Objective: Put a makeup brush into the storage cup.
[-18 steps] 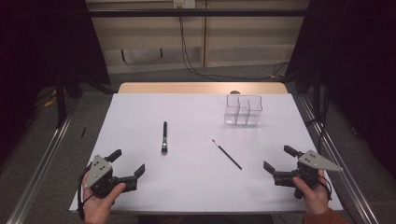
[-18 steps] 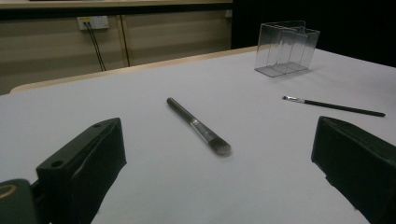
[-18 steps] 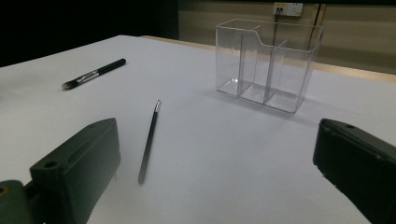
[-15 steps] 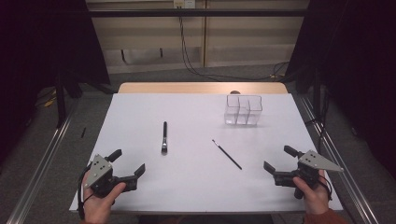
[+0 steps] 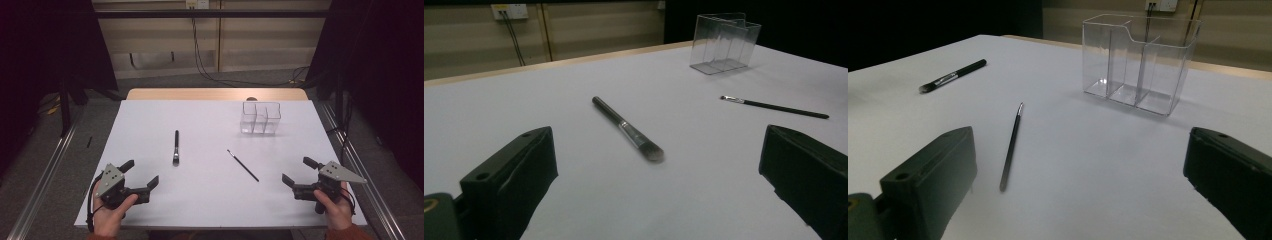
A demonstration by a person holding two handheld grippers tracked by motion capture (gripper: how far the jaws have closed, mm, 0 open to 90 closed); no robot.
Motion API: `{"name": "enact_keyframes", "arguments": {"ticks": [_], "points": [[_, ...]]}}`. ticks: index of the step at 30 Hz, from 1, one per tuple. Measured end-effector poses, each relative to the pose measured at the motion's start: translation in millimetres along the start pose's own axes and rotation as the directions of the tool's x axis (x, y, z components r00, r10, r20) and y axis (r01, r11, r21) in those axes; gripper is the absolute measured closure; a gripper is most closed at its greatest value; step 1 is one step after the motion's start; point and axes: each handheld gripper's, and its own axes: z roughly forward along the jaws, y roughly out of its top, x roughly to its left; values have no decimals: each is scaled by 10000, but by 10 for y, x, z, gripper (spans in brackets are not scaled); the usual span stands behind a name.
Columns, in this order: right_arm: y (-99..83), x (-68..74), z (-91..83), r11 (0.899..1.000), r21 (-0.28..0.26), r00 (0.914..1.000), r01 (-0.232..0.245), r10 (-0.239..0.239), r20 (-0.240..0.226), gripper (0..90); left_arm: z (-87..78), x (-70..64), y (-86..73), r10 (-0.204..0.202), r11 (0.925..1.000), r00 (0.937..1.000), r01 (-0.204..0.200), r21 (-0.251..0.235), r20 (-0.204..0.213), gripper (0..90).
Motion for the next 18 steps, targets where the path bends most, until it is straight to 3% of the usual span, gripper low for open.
{"name": "enact_keyframes", "arguments": {"ticks": [2,18], "points": [[1,14,-7,10000,13,10000,-22,22,23,5,14,-17,2,21,10000,9999,-21,38,170,17],[9,40,22,9999,70,9999,87,-86,-62,4,258,-38,163,575,9982,9981,-578,170,219,36]]}}
